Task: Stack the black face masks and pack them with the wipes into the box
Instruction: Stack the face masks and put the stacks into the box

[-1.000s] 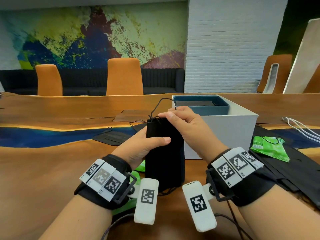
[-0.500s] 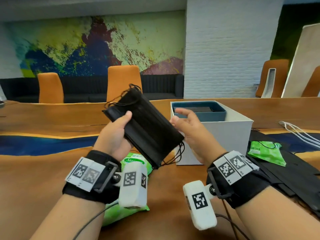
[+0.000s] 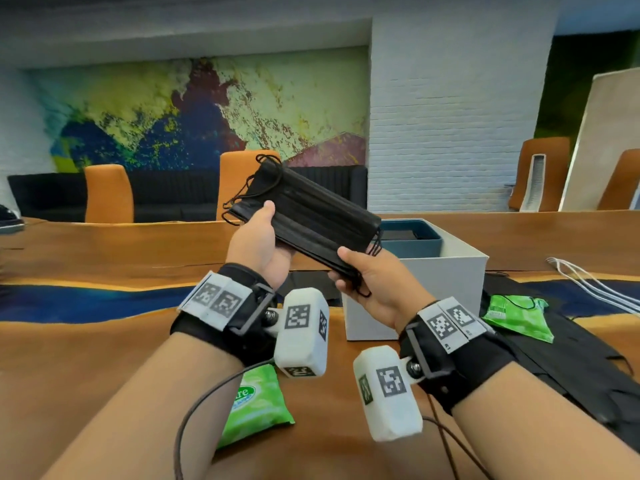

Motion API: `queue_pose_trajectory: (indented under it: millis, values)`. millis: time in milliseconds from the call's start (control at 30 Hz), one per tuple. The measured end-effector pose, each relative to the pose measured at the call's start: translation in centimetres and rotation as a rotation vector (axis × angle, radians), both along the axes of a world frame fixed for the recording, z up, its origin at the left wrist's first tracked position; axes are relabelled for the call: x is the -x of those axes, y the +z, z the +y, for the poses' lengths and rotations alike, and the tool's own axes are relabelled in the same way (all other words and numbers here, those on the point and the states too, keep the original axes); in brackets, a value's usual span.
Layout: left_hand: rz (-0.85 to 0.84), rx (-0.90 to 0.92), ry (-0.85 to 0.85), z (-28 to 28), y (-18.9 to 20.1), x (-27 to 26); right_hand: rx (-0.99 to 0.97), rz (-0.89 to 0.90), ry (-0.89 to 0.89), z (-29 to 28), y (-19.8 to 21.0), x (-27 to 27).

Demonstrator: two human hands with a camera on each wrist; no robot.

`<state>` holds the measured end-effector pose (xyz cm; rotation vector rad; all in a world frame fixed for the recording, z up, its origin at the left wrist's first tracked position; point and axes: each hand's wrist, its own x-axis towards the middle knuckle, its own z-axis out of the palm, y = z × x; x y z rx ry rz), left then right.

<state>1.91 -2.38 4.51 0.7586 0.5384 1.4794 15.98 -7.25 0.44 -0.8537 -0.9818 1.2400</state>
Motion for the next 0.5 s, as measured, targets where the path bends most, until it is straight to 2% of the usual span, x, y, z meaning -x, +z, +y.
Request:
queue_pose_trajectory:
  millis: [133, 333, 500]
  values:
    - [0.248, -0.006, -0.009, 0.0, 0.3, -0.7, 0.019, -0.047, -0.223, 0.5, 1.8, -3.6]
    - [0.595, -0.100, -0.092, -0.1, 0.7, -2.5, 0.054, -0.124, -0.393, 0.9, 5.6, -8.8]
    - [0.724, -0.156, -0.115, 0.7, 1.6, -4.1, 0.122, -0.227, -0.439, 1.1, 6.9, -10.9]
